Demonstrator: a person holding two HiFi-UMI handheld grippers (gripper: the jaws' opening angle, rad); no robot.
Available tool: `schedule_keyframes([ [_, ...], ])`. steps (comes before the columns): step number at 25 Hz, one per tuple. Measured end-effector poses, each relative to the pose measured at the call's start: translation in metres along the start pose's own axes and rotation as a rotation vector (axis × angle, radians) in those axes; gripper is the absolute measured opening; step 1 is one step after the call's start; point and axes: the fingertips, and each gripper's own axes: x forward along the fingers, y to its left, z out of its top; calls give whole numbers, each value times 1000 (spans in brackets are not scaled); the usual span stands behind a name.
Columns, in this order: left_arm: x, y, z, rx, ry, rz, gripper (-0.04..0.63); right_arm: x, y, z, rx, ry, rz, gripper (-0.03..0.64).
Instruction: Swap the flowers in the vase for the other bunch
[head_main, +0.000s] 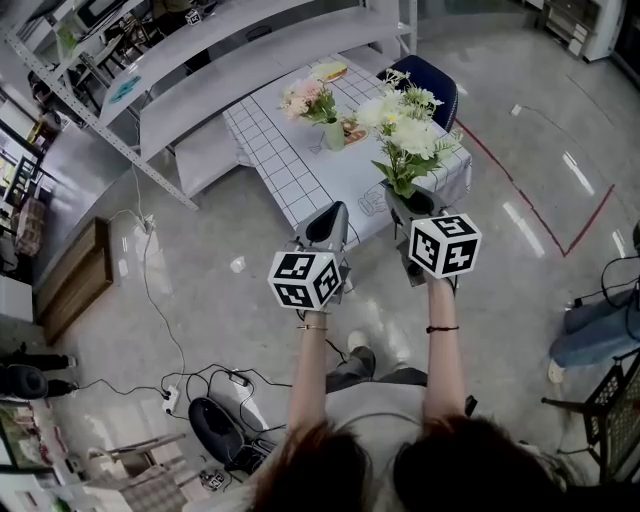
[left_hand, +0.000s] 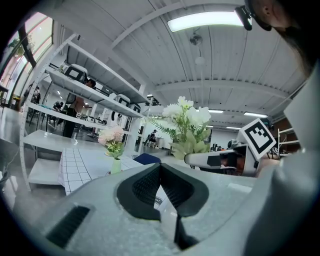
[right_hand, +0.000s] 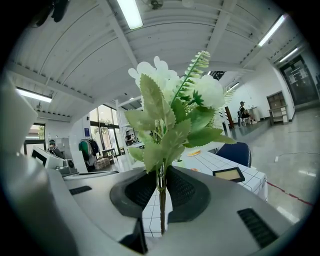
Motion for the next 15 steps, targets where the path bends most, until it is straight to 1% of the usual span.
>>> schedule_keyframes([
  [15, 26, 41, 4, 3, 23, -83, 11, 42, -1, 4, 10, -28, -55, 57],
])
